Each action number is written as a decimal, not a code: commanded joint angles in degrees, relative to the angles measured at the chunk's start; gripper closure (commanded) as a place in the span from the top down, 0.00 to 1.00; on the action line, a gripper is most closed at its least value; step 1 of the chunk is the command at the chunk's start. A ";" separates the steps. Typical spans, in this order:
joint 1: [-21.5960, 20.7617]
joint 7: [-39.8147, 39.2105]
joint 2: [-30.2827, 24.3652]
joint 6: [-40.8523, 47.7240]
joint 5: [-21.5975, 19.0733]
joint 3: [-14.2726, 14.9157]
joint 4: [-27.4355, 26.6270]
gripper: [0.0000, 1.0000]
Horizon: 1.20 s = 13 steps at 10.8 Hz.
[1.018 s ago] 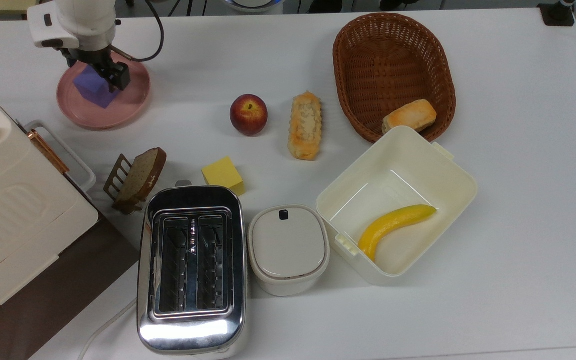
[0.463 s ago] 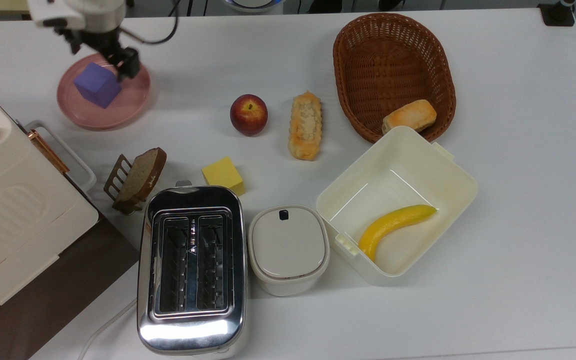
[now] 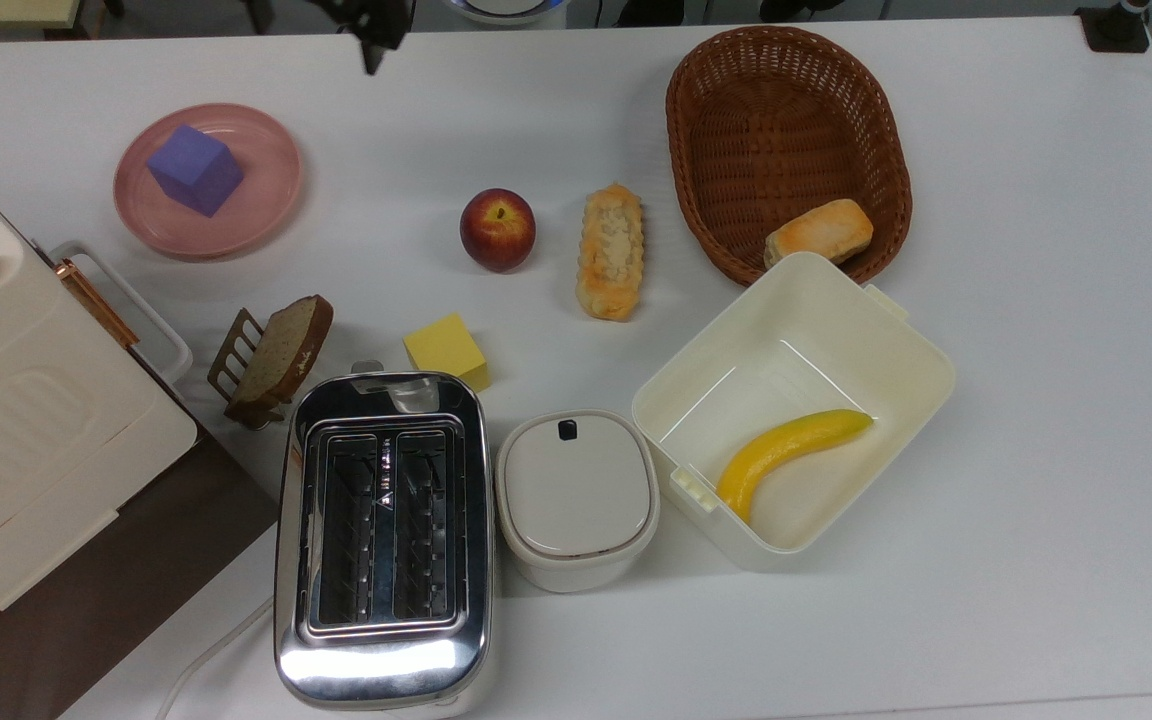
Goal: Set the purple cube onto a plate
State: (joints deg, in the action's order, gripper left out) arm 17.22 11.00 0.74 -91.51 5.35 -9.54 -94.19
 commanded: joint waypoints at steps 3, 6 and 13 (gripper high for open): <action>-20.34 -2.39 -0.04 2.57 -1.92 17.14 0.50 1.00; -20.92 -7.01 -0.12 2.21 -2.54 19.03 1.20 1.00; -20.30 -14.69 -0.83 2.30 -2.54 19.21 1.20 1.00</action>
State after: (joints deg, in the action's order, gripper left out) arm -2.52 -2.06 0.69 -90.08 4.24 8.68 -93.16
